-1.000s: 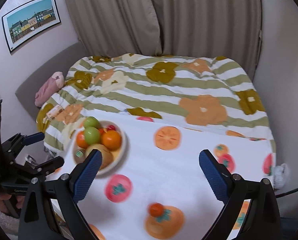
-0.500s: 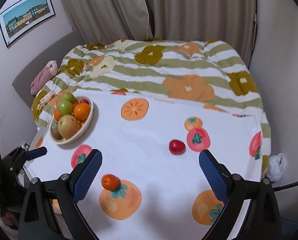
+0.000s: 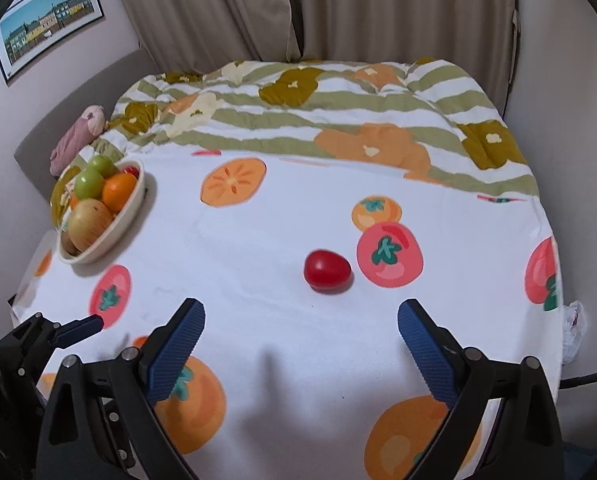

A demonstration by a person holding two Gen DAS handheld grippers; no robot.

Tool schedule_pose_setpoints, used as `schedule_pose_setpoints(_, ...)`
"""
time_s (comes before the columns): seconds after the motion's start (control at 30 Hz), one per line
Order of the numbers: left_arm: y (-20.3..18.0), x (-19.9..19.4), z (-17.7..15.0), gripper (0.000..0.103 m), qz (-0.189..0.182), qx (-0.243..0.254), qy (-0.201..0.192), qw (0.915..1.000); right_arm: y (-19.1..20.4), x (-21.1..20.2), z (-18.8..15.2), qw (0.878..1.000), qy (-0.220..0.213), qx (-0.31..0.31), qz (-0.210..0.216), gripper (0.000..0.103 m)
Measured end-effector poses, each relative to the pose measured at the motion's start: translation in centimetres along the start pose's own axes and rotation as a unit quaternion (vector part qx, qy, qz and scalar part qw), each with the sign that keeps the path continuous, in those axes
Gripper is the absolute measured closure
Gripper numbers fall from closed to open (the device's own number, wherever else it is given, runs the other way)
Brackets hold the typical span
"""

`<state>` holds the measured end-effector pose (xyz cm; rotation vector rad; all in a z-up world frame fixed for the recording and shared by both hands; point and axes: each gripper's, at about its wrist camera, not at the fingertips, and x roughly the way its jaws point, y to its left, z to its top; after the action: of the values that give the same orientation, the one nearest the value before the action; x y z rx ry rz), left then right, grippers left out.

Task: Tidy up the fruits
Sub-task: 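Grasp the mandarin with the left tool while the right tool grasps the red tomato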

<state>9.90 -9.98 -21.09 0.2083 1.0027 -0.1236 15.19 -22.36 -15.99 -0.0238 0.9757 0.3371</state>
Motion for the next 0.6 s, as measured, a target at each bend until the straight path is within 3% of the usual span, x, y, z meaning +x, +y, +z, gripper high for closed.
schedule_pose_setpoints(0.1,-0.6,0.4,-0.1,0.03,-0.004,0.002,0.007,1.0,-0.3,1.1,-0.4,1.0,0.011,-0.001,0.001,0.013)
schedule_pose_setpoints(0.17,-0.8,0.7,0.0,0.041,-0.007,0.005,0.011,0.9999,-0.6,1.7,-0.5,1.0,0.014,-0.002,0.0,0.013)
schedule_pose_setpoints(0.4,-1.2,1.0,-0.1,0.041,-0.013,0.004,0.016,0.9998,-1.1,3.2,-0.5,1.0,0.021,0.001,0.002,0.02)
schedule_pose_setpoints(0.47,-1.2,1.1,0.0,0.051,-0.019,0.003,0.016,0.9997,-1.2,3.6,-0.5,1.0,0.021,0.002,0.003,0.021)
schedule_pose_setpoints(0.6,-1.4,1.0,0.0,0.058,-0.016,0.007,0.013,0.9998,-1.4,4.1,-0.4,1.0,0.023,0.002,0.005,0.029)
